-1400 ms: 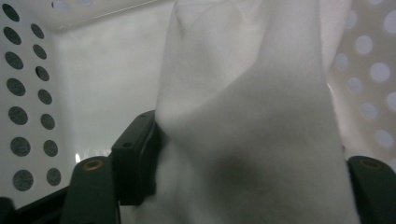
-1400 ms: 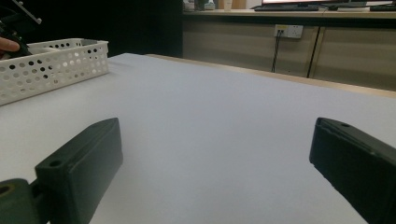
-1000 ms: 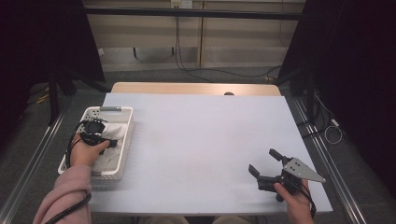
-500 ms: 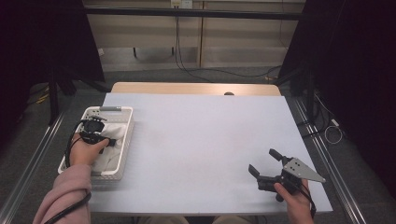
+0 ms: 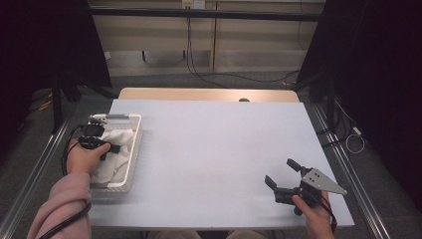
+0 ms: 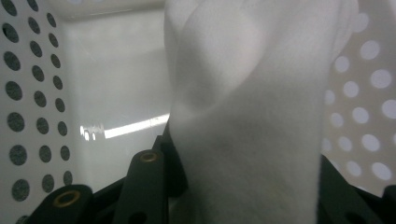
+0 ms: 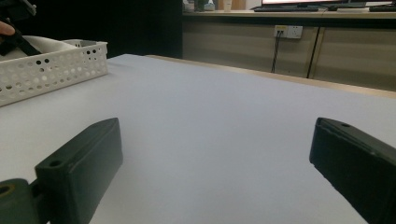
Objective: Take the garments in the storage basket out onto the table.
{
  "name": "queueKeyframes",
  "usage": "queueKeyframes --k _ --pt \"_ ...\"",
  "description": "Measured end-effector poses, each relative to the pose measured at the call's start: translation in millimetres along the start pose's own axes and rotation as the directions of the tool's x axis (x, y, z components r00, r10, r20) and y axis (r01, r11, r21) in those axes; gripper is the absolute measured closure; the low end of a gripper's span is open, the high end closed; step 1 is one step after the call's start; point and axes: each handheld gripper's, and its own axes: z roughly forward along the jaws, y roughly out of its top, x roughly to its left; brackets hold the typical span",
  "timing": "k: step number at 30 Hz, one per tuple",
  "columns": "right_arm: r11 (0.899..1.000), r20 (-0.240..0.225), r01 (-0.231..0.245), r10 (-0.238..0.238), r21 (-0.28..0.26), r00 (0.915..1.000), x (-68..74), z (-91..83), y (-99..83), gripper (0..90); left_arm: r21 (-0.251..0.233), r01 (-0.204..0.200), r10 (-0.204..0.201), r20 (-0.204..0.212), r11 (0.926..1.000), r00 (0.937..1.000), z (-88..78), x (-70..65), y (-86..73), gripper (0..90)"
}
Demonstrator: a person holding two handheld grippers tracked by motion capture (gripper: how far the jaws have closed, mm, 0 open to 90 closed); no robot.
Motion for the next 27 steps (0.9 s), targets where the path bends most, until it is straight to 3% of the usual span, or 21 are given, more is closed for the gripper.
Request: queueKeyframes --k 7,8,9,10,16,19,24,25,26,27 --pt "1.000 0.004 -0.002 0.002 0.000 1.0000 0.1 0.3 0.0 2.3 -0.007 0.018 -0.018 0.008 0.9998 0.9998 -13.0 1.4 7.9 64.0" --pt "1.000 0.004 -0.002 0.002 0.000 1.0000 0.1 0.3 0.0 2.3 -0.006 0.046 -0.045 0.018 0.9989 0.9988 -14.8 0.5 8.9 64.0" --pt "1.000 0.003 -0.001 0.001 -0.001 1.0000 0.1 0.3 0.0 2.3 -0.023 0.042 -0.043 -0.006 0.9988 0.9991 -15.5 0.5 9.5 64.3" --pt "1.000 0.003 -0.001 0.001 -0.001 1.0000 0.1 0.3 0.0 2.3 0.018 0.032 -0.032 0.024 0.9993 0.9992 -20.0 2.6 11.5 64.3" --pt "1.000 0.003 -0.001 0.001 0.001 1.0000 -0.1 0.2 0.0 2.3 0.017 0.038 -0.039 0.029 0.9991 0.9988 -26.3 3.2 15.0 64.7" --pt "1.000 0.007 0.000 0.000 0.002 1.0000 0.0 0.2 0.0 2.3 0.022 0.060 -0.060 0.036 0.9980 0.9975 -28.9 2.2 16.7 64.8" --pt "1.000 0.002 -0.002 0.002 0.001 1.0000 -0.2 0.2 -0.1 2.2 0.016 0.054 -0.055 0.041 0.9984 0.9976 -36.3 2.1 22.5 65.0" --pt "1.000 0.002 -0.003 0.003 0.002 1.0000 -0.1 0.2 -0.1 2.3 0.046 0.012 -0.014 0.035 0.9989 0.9993 -39.5 4.3 24.4 65.1" --pt "1.000 0.002 -0.003 0.003 0.002 1.0000 -0.1 0.2 -0.1 2.3 0.013 0.050 -0.051 0.042 0.9987 0.9978 -40.0 1.9 25.5 65.1" --pt "1.000 0.002 -0.001 0.001 0.000 1.0000 -0.3 0.3 -0.1 2.2 0.011 0.052 -0.053 0.040 0.9986 0.9978 -41.8 1.4 26.9 65.0"
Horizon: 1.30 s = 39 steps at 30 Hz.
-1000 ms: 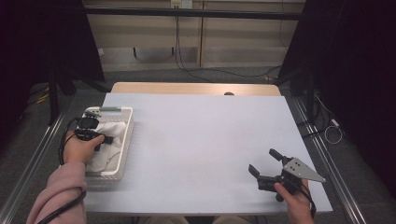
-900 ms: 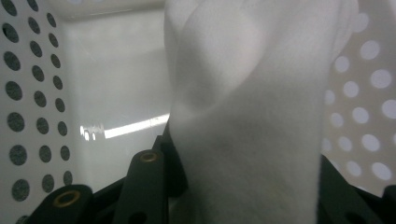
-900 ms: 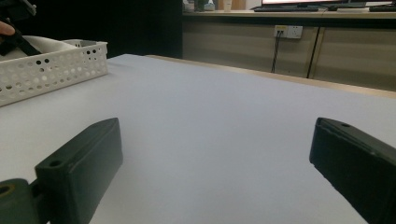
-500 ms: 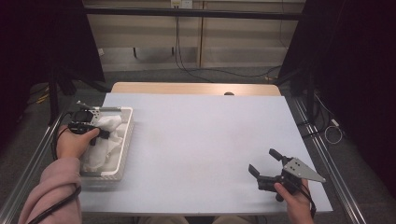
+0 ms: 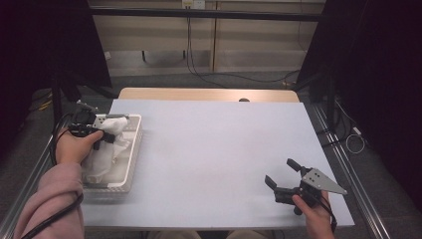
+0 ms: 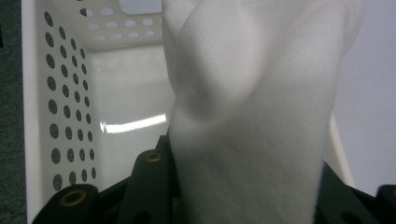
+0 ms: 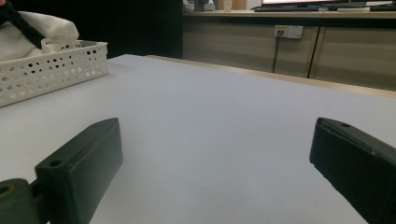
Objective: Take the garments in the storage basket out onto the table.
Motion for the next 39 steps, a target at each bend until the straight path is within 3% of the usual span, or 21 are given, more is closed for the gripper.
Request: queueKeyframes --k 1,3,4,5,6,7,8,9,10,11,12,13,15,16,18,21,26,27,28,37,39 --pt "1.000 0.000 -0.001 0.001 0.001 1.0000 0.3 0.0 0.0 2.2 0.008 0.001 -0.001 0.024 1.0000 0.9997 -1.8 0.2 1.4 65.1" --pt "1.000 0.003 -0.001 0.001 0.001 1.0000 0.4 0.0 0.0 2.2 0.001 -0.001 0.001 0.009 1.0000 1.0000 -5.7 -0.7 4.3 65.0" --pt "1.000 0.004 0.001 -0.001 0.001 1.0000 0.3 0.1 0.1 2.2 0.027 -0.038 0.038 0.002 0.9989 0.9993 -8.6 0.8 6.0 65.0" --pt "1.000 0.004 0.000 0.000 0.001 1.0000 0.4 0.1 0.0 2.2 0.002 0.000 0.000 0.017 1.0000 0.9998 -9.9 -2.0 7.2 65.1" --pt "1.000 0.004 0.001 -0.001 0.002 1.0000 0.4 0.1 0.0 2.2 -0.007 0.003 -0.003 0.012 1.0000 0.9999 -10.9 -3.0 8.3 65.0" --pt "1.000 0.004 0.001 -0.001 0.002 1.0000 0.4 0.1 0.0 2.2 0.003 -0.001 0.001 0.026 1.0000 0.9997 -13.9 -3.2 9.9 65.0" --pt "1.000 0.004 0.002 -0.002 0.002 1.0000 0.3 0.1 0.0 2.2 -0.013 -0.001 0.001 0.014 0.9999 0.9999 -15.4 -5.1 11.6 65.1" --pt "1.000 0.003 0.000 0.000 0.002 1.0000 0.4 0.1 0.0 2.2 0.017 -0.036 0.036 0.013 0.9992 0.9993 -19.1 -3.8 13.7 65.1" --pt "1.000 0.004 -0.001 0.000 0.001 1.0000 0.3 0.2 0.0 2.2 -0.009 -0.005 0.005 0.018 1.0000 0.9998 -19.2 -6.2 14.1 65.1" --pt "1.000 0.004 -0.001 0.001 0.002 1.0000 0.3 0.1 -0.1 2.2 -0.004 -0.010 0.010 0.033 0.9999 0.9994 -21.1 -6.4 15.7 65.1" --pt "1.000 0.004 -0.001 0.001 0.002 1.0000 0.3 0.1 0.0 2.3 -0.009 0.000 0.000 0.021 1.0000 0.9998 -21.5 -8.4 16.4 65.0" --pt "1.000 0.003 -0.001 0.001 0.001 1.0000 0.4 0.1 0.0 2.2 0.012 -0.032 0.032 0.019 0.9994 0.9993 -23.7 -7.3 18.0 65.1" --pt "1.000 0.001 0.006 -0.006 0.000 1.0000 0.1 0.3 0.0 2.3 0.001 -0.016 0.016 0.025 0.9999 0.9996 -24.1 -9.6 19.7 65.1" --pt "1.000 0.002 0.004 -0.004 0.002 1.0000 0.2 0.3 -0.1 2.3 0.027 -0.037 0.037 0.022 0.9989 0.9991 -25.6 -8.8 21.2 65.1" --pt "1.000 0.004 -0.001 0.001 0.001 1.0000 0.4 0.1 0.0 2.2 0.014 -0.008 0.008 0.034 0.9999 0.9994 -26.4 -11.3 22.8 65.0" --pt "1.000 0.000 0.002 -0.002 0.001 1.0000 -0.3 0.3 -0.1 2.3 0.009 -0.009 0.009 0.024 0.9999 0.9997 -29.6 -13.6 26.4 65.0" --pt "1.000 -0.001 0.001 -0.001 0.002 1.0000 -0.1 0.3 -0.2 2.3 0.022 -0.028 0.028 0.032 0.9994 0.9991 -34.6 -17.2 31.0 65.0" --pt "1.000 -0.001 0.001 -0.001 0.002 1.0000 -0.1 0.3 -0.2 2.3 0.058 -0.077 0.076 0.028 0.9953 0.9967 -37.3 -14.8 32.6 65.0" --pt "1.000 0.000 0.000 0.000 0.002 1.0000 -0.1 0.2 -0.2 2.2 0.019 -0.026 0.025 0.026 0.9995 0.9993 -36.6 -19.0 32.4 65.1" --pt "1.000 0.001 0.000 0.000 0.004 1.0000 -0.2 0.1 -0.3 2.2 0.025 -0.031 0.030 0.055 0.9992 0.9980 -46.5 -25.8 39.7 65.0" --pt "1.000 0.001 0.001 -0.001 0.002 1.0000 -0.4 0.2 -0.3 2.2 0.013 -0.032 0.031 0.044 0.9994 0.9986 -46.1 -28.0 40.2 65.0"
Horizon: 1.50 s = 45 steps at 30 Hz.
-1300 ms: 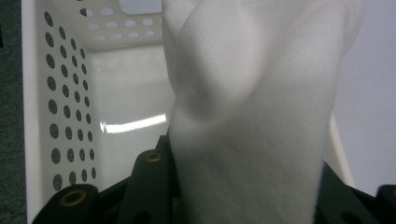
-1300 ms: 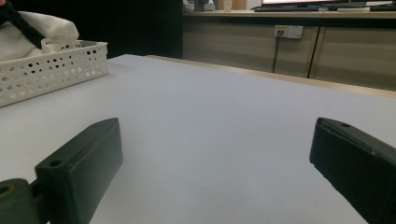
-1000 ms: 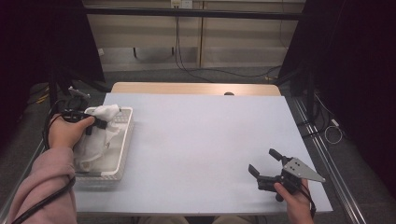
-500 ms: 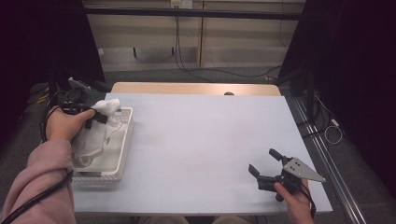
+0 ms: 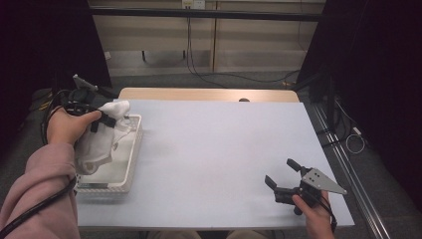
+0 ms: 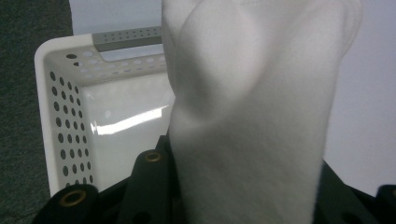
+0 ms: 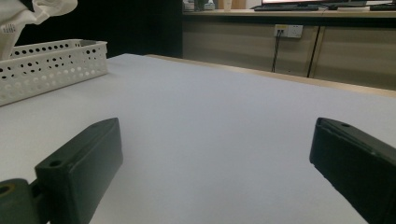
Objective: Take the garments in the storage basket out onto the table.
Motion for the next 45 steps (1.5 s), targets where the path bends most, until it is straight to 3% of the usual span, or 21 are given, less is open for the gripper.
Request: queueKeyframes --k 1,7,8,9,10,11,13,14,21,23,29,33,45 --pt "1.000 0.001 0.000 0.000 0.000 1.0000 -0.1 0.0 0.0 2.2 0.004 -0.006 0.006 -0.014 1.0000 0.9999 -0.8 -1.6 0.8 65.0" --pt "1.000 0.000 0.000 0.000 0.001 1.0000 0.0 0.1 -0.1 2.2 -0.001 -0.020 0.020 0.010 0.9998 0.9998 -2.6 -8.5 3.4 65.0" --pt "1.000 0.000 0.000 0.000 0.000 1.0000 0.1 0.1 0.0 2.2 0.035 -0.064 0.063 0.019 0.9973 0.9978 -4.5 -7.1 5.0 65.0" --pt "1.000 -0.001 0.000 0.000 -0.001 1.0000 0.1 0.1 0.0 2.2 0.009 -0.032 0.032 0.020 0.9994 0.9993 -3.6 -10.8 5.1 65.0" --pt "1.000 0.000 0.000 0.000 0.000 1.0000 0.0 0.1 0.0 2.2 0.011 -0.033 0.033 0.027 0.9994 0.9991 -4.4 -12.4 5.7 65.0" --pt "1.000 0.000 0.001 -0.001 0.000 1.0000 -0.1 0.1 0.0 2.2 0.009 -0.036 0.036 0.022 0.9993 0.9991 -5.2 -14.6 6.3 65.0" --pt "1.000 0.001 0.002 -0.002 0.000 1.0000 -0.3 0.1 0.0 2.1 0.010 -0.043 0.043 0.053 0.9990 0.9977 -6.2 -16.2 7.6 65.0" --pt "1.000 0.001 0.002 -0.002 0.000 1.0000 -0.3 0.1 0.0 2.2 0.002 -0.043 0.043 0.038 0.9991 0.9984 -6.5 -19.6 8.2 65.0" --pt "1.000 0.000 0.004 -0.004 0.000 1.0000 -0.1 0.2 0.0 2.2 0.009 -0.101 0.100 0.074 0.9948 0.9922 -4.1 -29.2 11.7 65.0" --pt "1.000 -0.001 -0.001 0.001 0.002 1.0000 0.3 0.0 0.0 2.2 0.005 -0.087 0.086 0.093 0.9962 0.9919 -2.5 -33.6 12.1 65.0" --pt "1.000 0.001 0.001 -0.001 0.001 1.0000 -0.2 0.0 -0.1 2.2 -0.002 -0.123 0.123 0.067 0.9924 0.9902 -1.6 -41.3 15.1 64.9" --pt "1.000 -0.001 0.000 0.000 0.001 1.0000 0.2 0.0 0.0 2.2 -0.013 -0.116 0.117 0.086 0.9931 0.9894 -1.0 -46.2 16.2 64.9" --pt "1.000 0.003 0.001 -0.001 0.002 1.0000 0.3 0.0 0.0 2.2 -0.034 -0.158 0.160 0.095 0.9869 0.9825 1.2 -59.6 19.4 64.9"
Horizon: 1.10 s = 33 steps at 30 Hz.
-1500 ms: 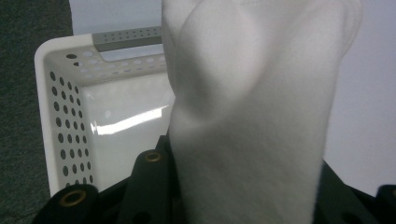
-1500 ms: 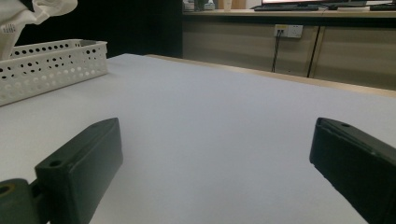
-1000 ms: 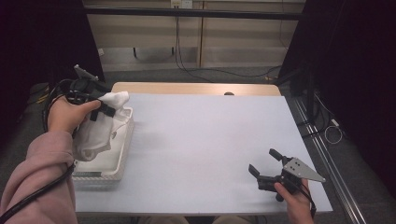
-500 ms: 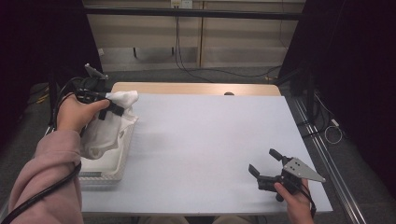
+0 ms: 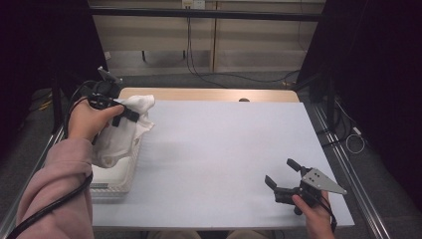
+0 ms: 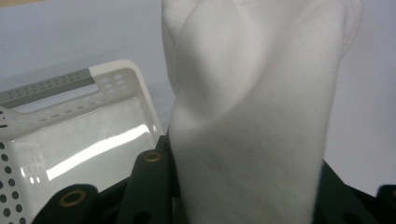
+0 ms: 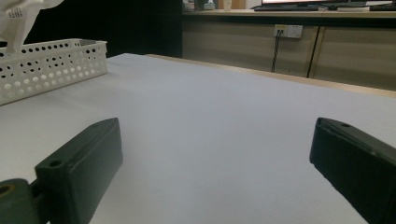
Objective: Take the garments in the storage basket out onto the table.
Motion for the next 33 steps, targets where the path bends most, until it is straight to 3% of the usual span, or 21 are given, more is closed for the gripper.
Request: queueKeyframes --k 2,17,33 --pt "1.000 0.001 0.006 -0.006 -0.002 1.0000 -0.1 0.1 0.1 2.2 -0.002 0.010 -0.010 0.013 1.0000 0.9999 1.6 -2.0 0.1 64.9" --pt "1.000 -0.001 0.004 -0.004 0.000 1.0000 0.1 0.0 0.1 2.2 -0.005 -0.029 0.030 0.036 0.9996 0.9989 12.9 -16.1 5.6 64.8" --pt "1.000 -0.001 0.003 -0.003 0.002 1.0000 0.1 0.0 -0.1 2.3 -0.029 -0.053 0.055 0.040 0.9982 0.9977 21.6 -29.7 9.5 64.7"
